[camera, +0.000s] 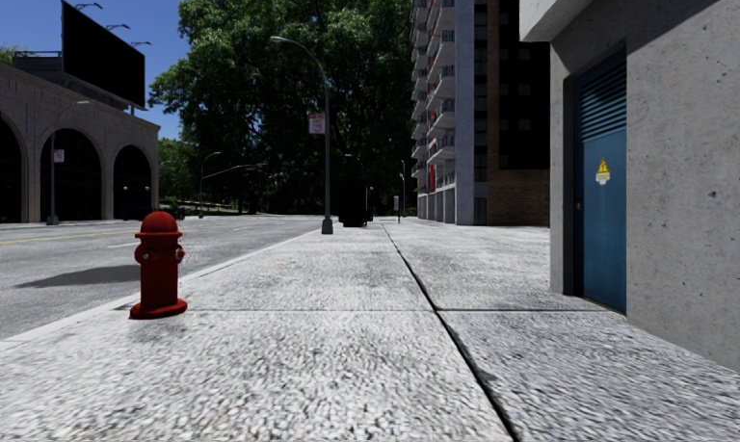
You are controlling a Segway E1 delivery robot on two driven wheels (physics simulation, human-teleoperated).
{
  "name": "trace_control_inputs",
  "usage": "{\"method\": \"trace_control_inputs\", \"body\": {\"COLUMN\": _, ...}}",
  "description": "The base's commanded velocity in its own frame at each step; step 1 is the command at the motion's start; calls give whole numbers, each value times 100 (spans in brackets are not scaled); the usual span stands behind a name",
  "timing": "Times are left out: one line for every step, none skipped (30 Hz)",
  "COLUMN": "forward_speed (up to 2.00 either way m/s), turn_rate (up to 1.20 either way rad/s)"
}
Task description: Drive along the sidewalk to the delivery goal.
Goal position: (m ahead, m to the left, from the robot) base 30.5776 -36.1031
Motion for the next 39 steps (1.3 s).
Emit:
{"method": "trace_control_inputs", "body": {"forward_speed": 200, "turn_rate": 0}}
{"method": "trace_control_inputs", "body": {"forward_speed": 200, "turn_rate": 0}}
{"method": "trace_control_inputs", "body": {"forward_speed": 200, "turn_rate": 0}}
{"method": "trace_control_inputs", "body": {"forward_speed": 200, "turn_rate": 0}}
{"method": "trace_control_inputs", "body": {"forward_speed": 200, "turn_rate": 0}}
{"method": "trace_control_inputs", "body": {"forward_speed": 200, "turn_rate": -6}}
{"method": "trace_control_inputs", "body": {"forward_speed": 200, "turn_rate": -21}}
{"method": "trace_control_inputs", "body": {"forward_speed": 200, "turn_rate": -21}}
{"method": "trace_control_inputs", "body": {"forward_speed": 200, "turn_rate": -27}}
{"method": "trace_control_inputs", "body": {"forward_speed": 200, "turn_rate": -28}}
{"method": "trace_control_inputs", "body": {"forward_speed": 200, "turn_rate": -29}}
{"method": "trace_control_inputs", "body": {"forward_speed": 200, "turn_rate": -29}}
{"method": "trace_control_inputs", "body": {"forward_speed": 200, "turn_rate": -29}}
{"method": "trace_control_inputs", "body": {"forward_speed": 200, "turn_rate": -29}}
{"method": "trace_control_inputs", "body": {"forward_speed": 200, "turn_rate": -43}}
{"method": "trace_control_inputs", "body": {"forward_speed": 200, "turn_rate": -52}}
{"method": "trace_control_inputs", "body": {"forward_speed": 200, "turn_rate": -52}}
{"method": "trace_control_inputs", "body": {"forward_speed": 200, "turn_rate": -54}}
{"method": "trace_control_inputs", "body": {"forward_speed": 200, "turn_rate": -55}}
{"method": "trace_control_inputs", "body": {"forward_speed": 200, "turn_rate": -55}}
{"method": "trace_control_inputs", "body": {"forward_speed": 200, "turn_rate": -55}}
{"method": "trace_control_inputs", "body": {"forward_speed": 200, "turn_rate": -55}}
{"method": "trace_control_inputs", "body": {"forward_speed": 200, "turn_rate": -55}}
{"method": "trace_control_inputs", "body": {"forward_speed": 200, "turn_rate": -55}}
{"method": "trace_control_inputs", "body": {"forward_speed": 200, "turn_rate": -55}}
{"method": "trace_control_inputs", "body": {"forward_speed": 200, "turn_rate": -55}}
{"method": "trace_control_inputs", "body": {"forward_speed": 200, "turn_rate": -55}}
{"method": "trace_control_inputs", "body": {"forward_speed": 200, "turn_rate": -55}}
{"method": "trace_control_inputs", "body": {"forward_speed": 200, "turn_rate": -48}}
{"method": "trace_control_inputs", "body": {"forward_speed": 200, "turn_rate": -48}}
{"method": "trace_control_inputs", "body": {"forward_speed": 200, "turn_rate": -41}}
{"method": "trace_control_inputs", "body": {"forward_speed": 200, "turn_rate": -38}}
{"method": "trace_control_inputs", "body": {"forward_speed": 200, "turn_rate": -37}}
{"method": "trace_control_inputs", "body": {"forward_speed": 200, "turn_rate": -36}}
{"method": "trace_control_inputs", "body": {"forward_speed": 200, "turn_rate": -21}}
{"method": "trace_control_inputs", "body": {"forward_speed": 200, "turn_rate": -21}}
{"method": "trace_control_inputs", "body": {"forward_speed": 200, "turn_rate": -12}}
{"method": "trace_control_inputs", "body": {"forward_speed": 200, "turn_rate": -6}}
{"method": "trace_control_inputs", "body": {"forward_speed": 200, "turn_rate": 0}}
